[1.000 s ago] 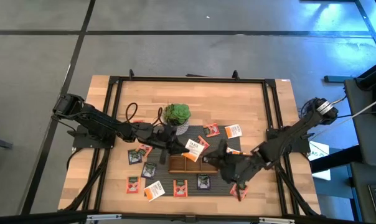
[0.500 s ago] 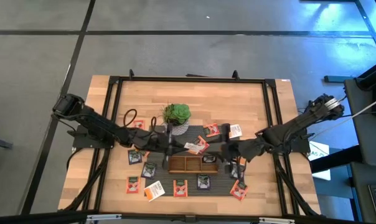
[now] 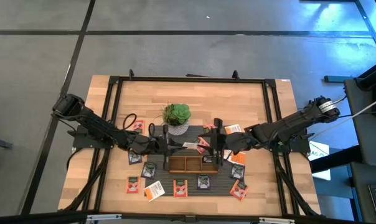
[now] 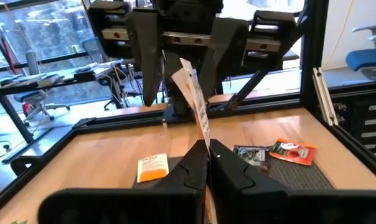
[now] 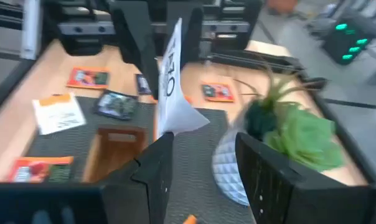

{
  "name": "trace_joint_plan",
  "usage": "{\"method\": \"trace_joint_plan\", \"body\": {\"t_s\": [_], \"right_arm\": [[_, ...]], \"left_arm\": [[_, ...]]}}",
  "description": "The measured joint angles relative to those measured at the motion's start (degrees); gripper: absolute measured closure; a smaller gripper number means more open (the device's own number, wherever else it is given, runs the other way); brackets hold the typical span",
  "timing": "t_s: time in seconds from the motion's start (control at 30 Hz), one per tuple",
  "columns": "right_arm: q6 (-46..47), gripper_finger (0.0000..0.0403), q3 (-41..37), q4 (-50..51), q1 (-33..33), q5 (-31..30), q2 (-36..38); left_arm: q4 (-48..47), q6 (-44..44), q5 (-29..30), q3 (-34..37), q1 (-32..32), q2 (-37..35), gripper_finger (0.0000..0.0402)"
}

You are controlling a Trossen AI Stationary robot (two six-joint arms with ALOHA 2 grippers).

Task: Pick & Place Tea
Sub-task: Put the white tea bag into the middle of the wooden organizer

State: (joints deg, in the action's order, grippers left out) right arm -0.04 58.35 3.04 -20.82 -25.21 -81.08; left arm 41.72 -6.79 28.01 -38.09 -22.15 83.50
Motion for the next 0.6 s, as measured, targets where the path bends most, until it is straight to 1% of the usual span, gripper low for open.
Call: {"method": "trace_joint_plan", "body": {"t_s": [0.07,0.1,0.17,0.23,0.37,0.47,0.6], "right_arm": [[0.1,0.023,0.0,-1.0,0.5,2.9,0.0],[0.3,0.023,0.0,-1.4,0.7,3.3,0.0],[1.8,0.0233,0.0,-1.9,0.8,2.6,0.0],[1.1,0.0237,0.0,-1.4,0.9,1.0,0.2],[-0.1,0.0244,0.0,-1.3,0.9,0.5,0.2],[0.8,0.0244,0.0,-1.3,0.9,3.3,0.2],[3.9,0.0243,0.0,-0.8,0.8,8.1,0.2]], "left_arm": [[0.0,0.0,-0.5,0.0,0.0,0.0,0.0398],[0.0,0.0,-0.8,0.0,0.0,0.0,0.0398],[-0.1,0.0,-2.2,0.0,0.0,0.0,0.0397],[-0.9,0.2,-3.7,0.0,-0.1,0.0,0.0395],[-3.0,0.5,-4.3,0.0,-0.8,0.0,0.0397],[-3.3,0.5,-2.0,0.0,-1.2,0.0,0.0398],[-3.3,0.1,-1.2,0.0,-1.4,0.0,0.0395]]}}
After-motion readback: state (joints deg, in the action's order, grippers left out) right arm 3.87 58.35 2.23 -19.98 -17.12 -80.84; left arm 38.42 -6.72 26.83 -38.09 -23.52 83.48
